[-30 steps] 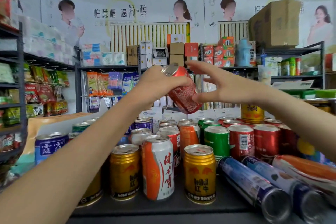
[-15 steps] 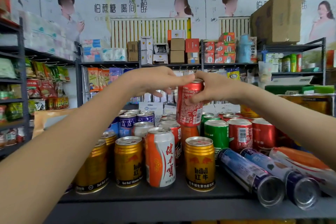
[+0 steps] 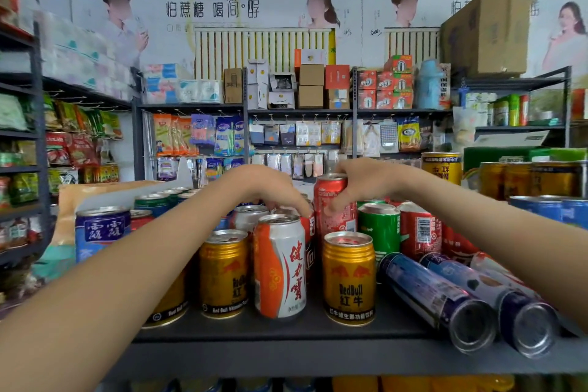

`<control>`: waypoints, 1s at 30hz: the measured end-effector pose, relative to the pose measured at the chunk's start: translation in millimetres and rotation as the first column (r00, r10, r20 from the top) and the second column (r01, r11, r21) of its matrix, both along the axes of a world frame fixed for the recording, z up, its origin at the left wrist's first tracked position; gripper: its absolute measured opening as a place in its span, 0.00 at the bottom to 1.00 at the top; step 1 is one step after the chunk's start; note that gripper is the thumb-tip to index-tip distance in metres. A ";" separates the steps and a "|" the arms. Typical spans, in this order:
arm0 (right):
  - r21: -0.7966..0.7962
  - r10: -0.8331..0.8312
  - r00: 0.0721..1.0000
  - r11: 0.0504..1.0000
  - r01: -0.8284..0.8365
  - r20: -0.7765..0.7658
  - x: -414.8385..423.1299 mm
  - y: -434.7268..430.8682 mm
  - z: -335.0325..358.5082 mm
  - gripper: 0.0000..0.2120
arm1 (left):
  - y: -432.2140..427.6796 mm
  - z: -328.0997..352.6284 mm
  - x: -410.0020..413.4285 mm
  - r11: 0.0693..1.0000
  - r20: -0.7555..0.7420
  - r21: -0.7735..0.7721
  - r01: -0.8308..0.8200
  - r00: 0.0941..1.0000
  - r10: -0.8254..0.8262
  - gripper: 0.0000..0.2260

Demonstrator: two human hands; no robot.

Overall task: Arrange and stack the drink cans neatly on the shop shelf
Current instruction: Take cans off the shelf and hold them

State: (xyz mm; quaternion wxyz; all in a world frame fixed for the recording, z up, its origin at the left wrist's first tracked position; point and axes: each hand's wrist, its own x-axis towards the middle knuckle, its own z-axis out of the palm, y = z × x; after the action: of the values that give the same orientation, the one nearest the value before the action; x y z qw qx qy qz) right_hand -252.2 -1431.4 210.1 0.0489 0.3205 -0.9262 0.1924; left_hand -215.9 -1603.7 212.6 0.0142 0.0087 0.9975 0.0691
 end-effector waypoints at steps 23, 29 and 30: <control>0.422 0.160 0.973 0.880 -0.216 0.164 -33.6 -3.8 9.7 0.29 | -0.4 2.5 -31.6 0.986 0.024 -0.153 0.066 0.998 -0.063 0.24; 0.502 0.129 0.981 0.845 -0.186 0.146 -34.2 -10.1 11.4 0.37 | -6.4 0.6 -32.4 0.994 -0.002 -0.063 0.088 0.996 -0.088 0.19; 0.510 0.120 0.981 0.840 -0.183 0.156 -34.2 -10.1 12.1 0.37 | -8.0 0.7 -32.1 0.995 -0.017 -0.032 0.094 0.995 -0.094 0.19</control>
State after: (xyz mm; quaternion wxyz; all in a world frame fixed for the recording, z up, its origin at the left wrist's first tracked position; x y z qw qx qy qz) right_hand -286.4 -1441.5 222.2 -0.1099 0.3821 -0.9165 -0.0442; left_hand -248.0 -1611.8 213.3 0.0083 0.0560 0.9970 0.0529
